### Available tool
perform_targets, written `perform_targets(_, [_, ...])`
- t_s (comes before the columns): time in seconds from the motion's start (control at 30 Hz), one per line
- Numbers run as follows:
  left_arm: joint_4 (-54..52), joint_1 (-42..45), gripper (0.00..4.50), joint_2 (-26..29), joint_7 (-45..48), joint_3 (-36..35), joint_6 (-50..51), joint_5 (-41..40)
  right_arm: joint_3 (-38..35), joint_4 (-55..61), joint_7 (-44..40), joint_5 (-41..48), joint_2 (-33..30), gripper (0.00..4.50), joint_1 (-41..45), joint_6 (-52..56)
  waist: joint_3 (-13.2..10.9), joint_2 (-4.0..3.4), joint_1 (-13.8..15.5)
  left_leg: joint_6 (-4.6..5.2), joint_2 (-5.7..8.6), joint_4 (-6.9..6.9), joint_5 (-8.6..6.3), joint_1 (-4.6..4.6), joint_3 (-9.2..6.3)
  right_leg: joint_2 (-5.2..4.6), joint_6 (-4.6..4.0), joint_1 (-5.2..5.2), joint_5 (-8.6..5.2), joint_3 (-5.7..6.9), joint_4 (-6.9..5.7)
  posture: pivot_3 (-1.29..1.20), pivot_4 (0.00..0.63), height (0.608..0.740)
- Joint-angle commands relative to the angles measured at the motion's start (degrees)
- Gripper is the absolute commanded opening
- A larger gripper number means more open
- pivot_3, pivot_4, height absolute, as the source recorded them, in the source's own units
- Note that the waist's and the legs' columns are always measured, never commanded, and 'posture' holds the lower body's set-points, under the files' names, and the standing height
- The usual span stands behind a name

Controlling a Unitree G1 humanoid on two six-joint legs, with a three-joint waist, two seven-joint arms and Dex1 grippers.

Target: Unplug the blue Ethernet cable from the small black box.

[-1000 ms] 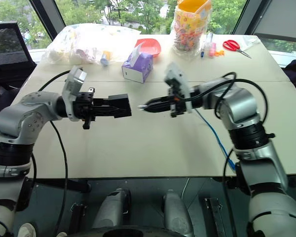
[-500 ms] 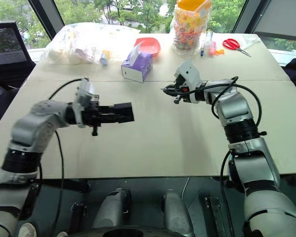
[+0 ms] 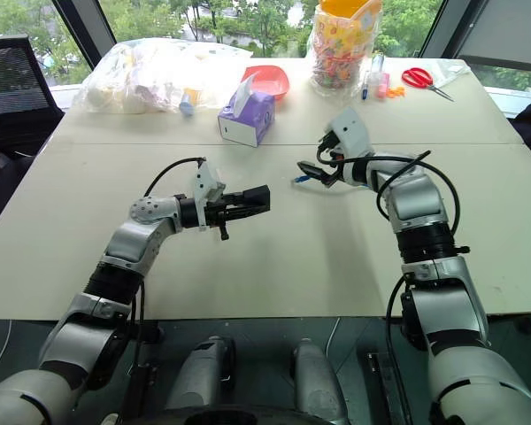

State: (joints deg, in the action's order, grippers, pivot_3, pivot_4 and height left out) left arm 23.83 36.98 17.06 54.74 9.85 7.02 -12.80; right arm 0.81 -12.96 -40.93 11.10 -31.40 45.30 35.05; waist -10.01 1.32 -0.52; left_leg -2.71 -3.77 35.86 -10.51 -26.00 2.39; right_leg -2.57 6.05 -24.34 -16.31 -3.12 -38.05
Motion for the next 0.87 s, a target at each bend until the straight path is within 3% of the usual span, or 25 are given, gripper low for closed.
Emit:
perform_targets(0.03, [5.6,2.8,0.51,-2.0,-3.0,-1.4,-4.6,1.8,-4.0,8.6,1.0,3.4,-1.1,4.46,-2.8,5.1,0.0,0.00,-0.1,0.00,0.00,0.01,0.00,0.00,0.00,0.00,0.00,0.00,0.00,-0.01,0.00,0.00,0.150,0.735])
perform_targets(0.23, [18.3,5.1,0.51,-4.2,-4.9,-1.8,-11.5,4.3,-5.6,20.2,3.2,6.1,-1.6,4.46,-10.2,11.9,0.0,0.00,-0.2,0.01,0.00,0.02,0.00,0.00,-0.02,0.01,0.01,0.01,0.00,0.00,0.00,0.00,0.150,0.735])
perform_targets(0.27, [19.7,5.3,1.54,-4.1,-4.6,-1.8,-12.0,4.5,-5.9,21.4,3.5,6.4,-1.7,4.50,-10.9,12.6,0.0,0.00,-0.3,0.01,0.00,0.03,0.00,0.00,-0.02,0.01,0.01,0.01,0.01,0.00,-0.01,0.00,0.150,0.735])
perform_targets(0.5, [19.1,3.7,4.37,-0.5,-0.2,-2.6,-12.5,4.4,-6.3,27.9,3.8,8.5,-3.6,4.50,-15.4,15.9,0.0,-0.01,-0.4,0.01,0.00,0.09,0.00,0.03,-0.05,0.03,0.00,0.05,0.00,0.00,-0.01,0.00,0.150,0.735])
perform_targets(0.63, [10.6,-0.3,4.47,4.1,4.5,-4.7,-5.8,0.7,-4.9,33.0,1.3,10.2,-6.2,4.50,-19.7,16.4,0.0,-0.02,-0.7,0.01,-0.03,0.02,-0.01,0.03,-0.05,0.03,0.00,0.04,0.00,0.00,-0.01,0.00,0.150,0.735])
perform_targets(0.87, [-7.2,-7.3,4.47,10.0,4.8,-9.3,8.3,-6.1,-2.9,37.3,0.9,11.2,-6.9,4.50,-25.5,16.3,0.0,-0.01,-0.5,0.01,-0.04,0.07,-0.01,0.03,-0.13,0.04,-0.02,0.08,-0.01,0.04,-0.03,0.00,0.150,0.735])
